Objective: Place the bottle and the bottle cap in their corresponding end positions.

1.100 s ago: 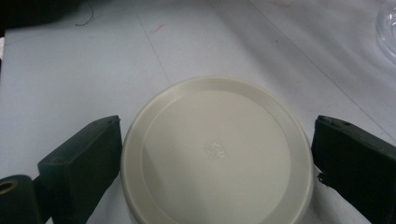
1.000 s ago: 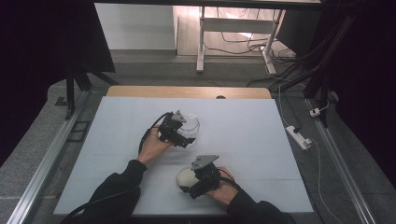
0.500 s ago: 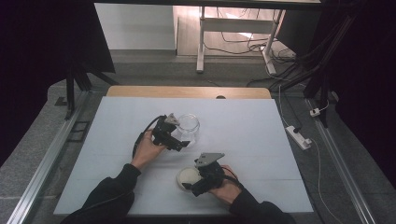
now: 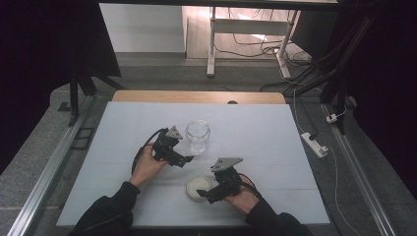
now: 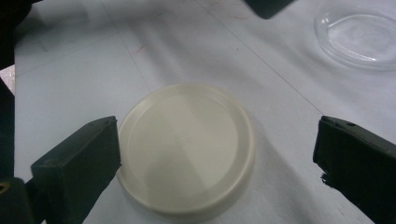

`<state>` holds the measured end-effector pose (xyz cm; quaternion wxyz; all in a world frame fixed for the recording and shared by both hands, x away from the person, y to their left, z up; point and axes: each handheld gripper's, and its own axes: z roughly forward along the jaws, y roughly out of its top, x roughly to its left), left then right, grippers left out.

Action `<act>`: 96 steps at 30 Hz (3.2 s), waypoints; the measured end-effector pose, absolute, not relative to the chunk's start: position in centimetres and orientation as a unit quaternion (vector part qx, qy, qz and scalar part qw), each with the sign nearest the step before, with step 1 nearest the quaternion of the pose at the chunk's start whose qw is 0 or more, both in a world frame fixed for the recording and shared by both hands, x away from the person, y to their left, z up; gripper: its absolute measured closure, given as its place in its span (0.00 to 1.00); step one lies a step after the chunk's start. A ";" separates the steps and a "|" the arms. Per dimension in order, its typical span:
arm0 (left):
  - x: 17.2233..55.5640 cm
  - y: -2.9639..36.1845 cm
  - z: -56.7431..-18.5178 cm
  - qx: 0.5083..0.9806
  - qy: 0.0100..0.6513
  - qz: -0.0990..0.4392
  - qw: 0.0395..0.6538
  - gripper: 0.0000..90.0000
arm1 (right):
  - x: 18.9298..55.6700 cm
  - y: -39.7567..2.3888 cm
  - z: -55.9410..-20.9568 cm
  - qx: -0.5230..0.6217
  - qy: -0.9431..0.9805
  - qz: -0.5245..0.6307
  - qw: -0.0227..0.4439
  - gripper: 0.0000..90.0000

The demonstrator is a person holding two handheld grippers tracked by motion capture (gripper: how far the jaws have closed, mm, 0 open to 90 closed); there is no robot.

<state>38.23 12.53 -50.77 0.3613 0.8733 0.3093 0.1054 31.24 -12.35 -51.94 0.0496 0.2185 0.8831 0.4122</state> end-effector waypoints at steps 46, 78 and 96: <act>29.0 17.7 -51.3 0.861 0.346 0.080 0.364 0.00 | 31.9 -17.2 -51.2 0.283 0.877 0.376 0.094 0.00; 21.6 25.3 -52.0 0.815 0.431 0.095 0.377 0.00 | 28.7 -24.9 -50.4 0.348 0.847 0.380 0.134 0.00; 18.7 28.2 -52.4 0.797 0.466 0.111 0.367 0.00 | 27.0 -28.7 -50.5 0.397 0.828 0.369 0.144 0.00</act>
